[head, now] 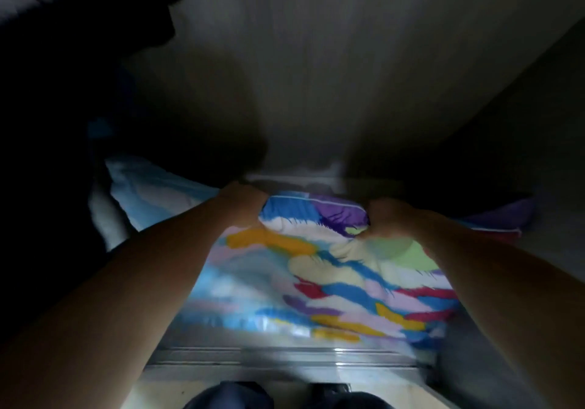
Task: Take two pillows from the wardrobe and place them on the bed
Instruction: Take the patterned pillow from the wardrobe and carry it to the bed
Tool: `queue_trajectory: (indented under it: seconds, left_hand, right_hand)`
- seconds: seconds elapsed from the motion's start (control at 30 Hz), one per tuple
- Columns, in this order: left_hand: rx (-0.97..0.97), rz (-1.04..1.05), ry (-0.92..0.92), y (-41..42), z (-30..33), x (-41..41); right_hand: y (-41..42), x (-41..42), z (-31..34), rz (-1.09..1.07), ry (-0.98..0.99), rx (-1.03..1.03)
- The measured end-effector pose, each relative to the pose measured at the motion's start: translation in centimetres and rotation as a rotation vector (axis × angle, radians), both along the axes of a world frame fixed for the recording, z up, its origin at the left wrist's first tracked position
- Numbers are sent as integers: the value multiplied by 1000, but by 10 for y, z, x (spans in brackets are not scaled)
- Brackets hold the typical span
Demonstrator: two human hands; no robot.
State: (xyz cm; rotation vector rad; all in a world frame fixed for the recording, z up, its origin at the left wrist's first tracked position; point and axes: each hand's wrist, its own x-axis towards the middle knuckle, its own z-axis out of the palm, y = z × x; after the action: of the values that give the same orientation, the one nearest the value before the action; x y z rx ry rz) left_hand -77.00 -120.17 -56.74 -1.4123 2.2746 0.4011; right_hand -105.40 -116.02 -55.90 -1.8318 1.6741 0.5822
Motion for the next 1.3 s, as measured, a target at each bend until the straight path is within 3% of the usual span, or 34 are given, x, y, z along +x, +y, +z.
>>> queue_trajectory:
  seconds: [0.33,0.63,0.83,1.0,1.3]
  left_hand:
    - [-363,-294,-11,-5,190,-64]
    - [-291,-496,7,38,279,-103]
    - [-354,-699,41,87,341,-93]
    - [-248,-793,54,108,395,-90]
    - [-295,-1077,88,260,431,-164]
  right_hand:
    - [60,-45,159,-236,-18,-142]
    - [163,-58,263,-431,-10,-137]
    - [258,-6,322,-516,103,-306]
    - [300,28,360,-642,129,-357]
    - [483,8,424,-843,203,-257]
